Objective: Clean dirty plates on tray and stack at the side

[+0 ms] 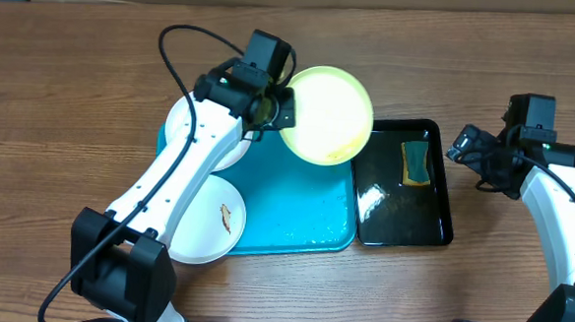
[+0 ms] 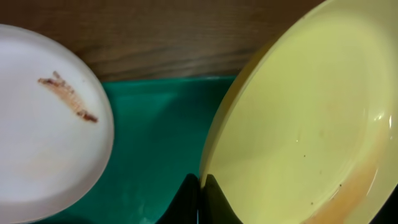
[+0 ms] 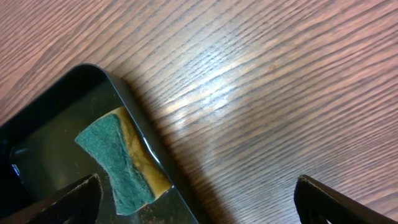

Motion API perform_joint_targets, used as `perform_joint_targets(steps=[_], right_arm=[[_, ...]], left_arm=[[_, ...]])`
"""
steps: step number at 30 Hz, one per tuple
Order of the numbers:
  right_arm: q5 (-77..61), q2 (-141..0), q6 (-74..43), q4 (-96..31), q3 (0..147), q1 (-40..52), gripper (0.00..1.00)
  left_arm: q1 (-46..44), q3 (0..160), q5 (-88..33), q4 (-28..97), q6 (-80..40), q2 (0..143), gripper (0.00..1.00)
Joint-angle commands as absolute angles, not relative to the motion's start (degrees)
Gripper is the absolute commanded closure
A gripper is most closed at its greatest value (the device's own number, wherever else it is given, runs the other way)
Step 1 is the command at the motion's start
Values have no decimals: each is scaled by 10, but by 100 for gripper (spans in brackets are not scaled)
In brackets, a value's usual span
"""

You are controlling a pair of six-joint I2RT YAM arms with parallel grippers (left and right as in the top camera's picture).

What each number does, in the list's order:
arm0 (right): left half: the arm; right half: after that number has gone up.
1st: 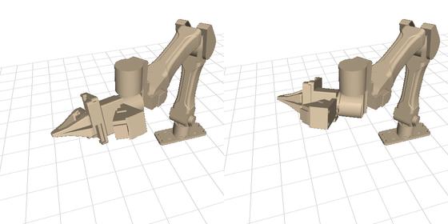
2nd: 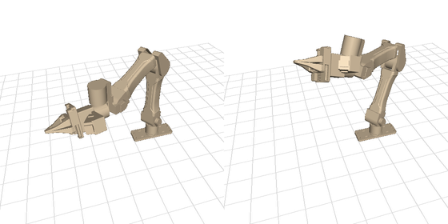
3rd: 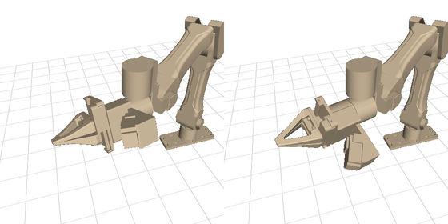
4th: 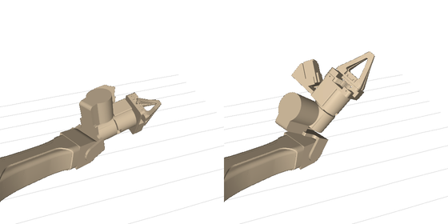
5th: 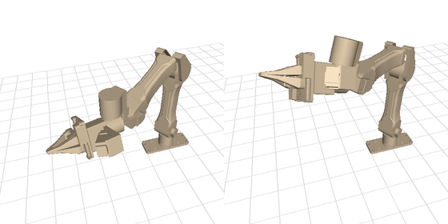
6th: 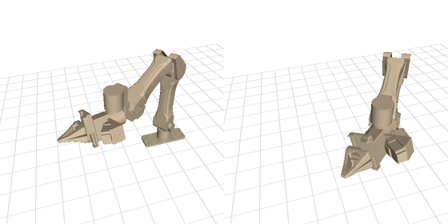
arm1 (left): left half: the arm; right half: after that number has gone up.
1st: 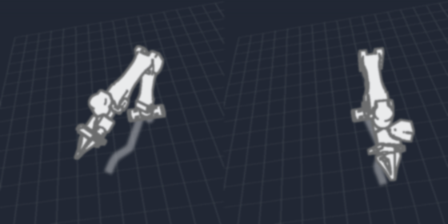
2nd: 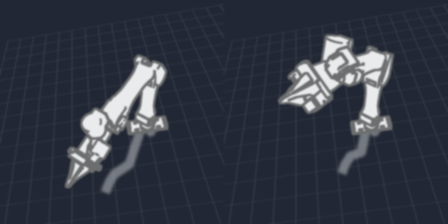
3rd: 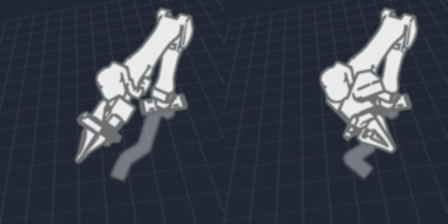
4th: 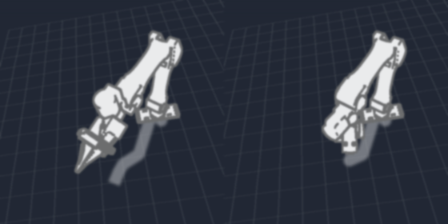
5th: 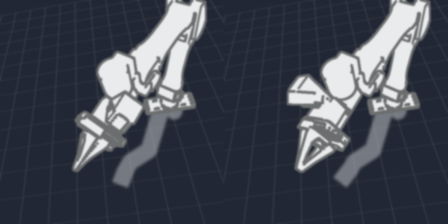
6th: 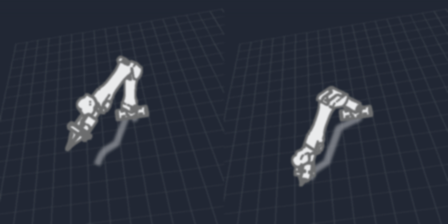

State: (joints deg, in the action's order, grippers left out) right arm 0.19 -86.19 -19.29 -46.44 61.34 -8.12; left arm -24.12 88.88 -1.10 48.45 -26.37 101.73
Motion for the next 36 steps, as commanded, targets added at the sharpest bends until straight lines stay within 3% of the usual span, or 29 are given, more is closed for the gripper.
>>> perform_joint_targets(steps=[1, 8, 23, 36], right_arm=[[-3, -849, -196, -466, 613, -81, 0], [35, -849, -196, -466, 601, -81, 0], [39, -849, -212, -445, 601, -164, 0], [77, -849, -211, -429, 601, -172, 0]], left_arm=[[-260, 905, -23, 455, -253, 999, 96], [-306, 905, 30, 408, -244, 999, 96], [-425, 905, 275, 359, -197, 999, 96], [-526, 905, 473, 353, -136, 999, 96]])
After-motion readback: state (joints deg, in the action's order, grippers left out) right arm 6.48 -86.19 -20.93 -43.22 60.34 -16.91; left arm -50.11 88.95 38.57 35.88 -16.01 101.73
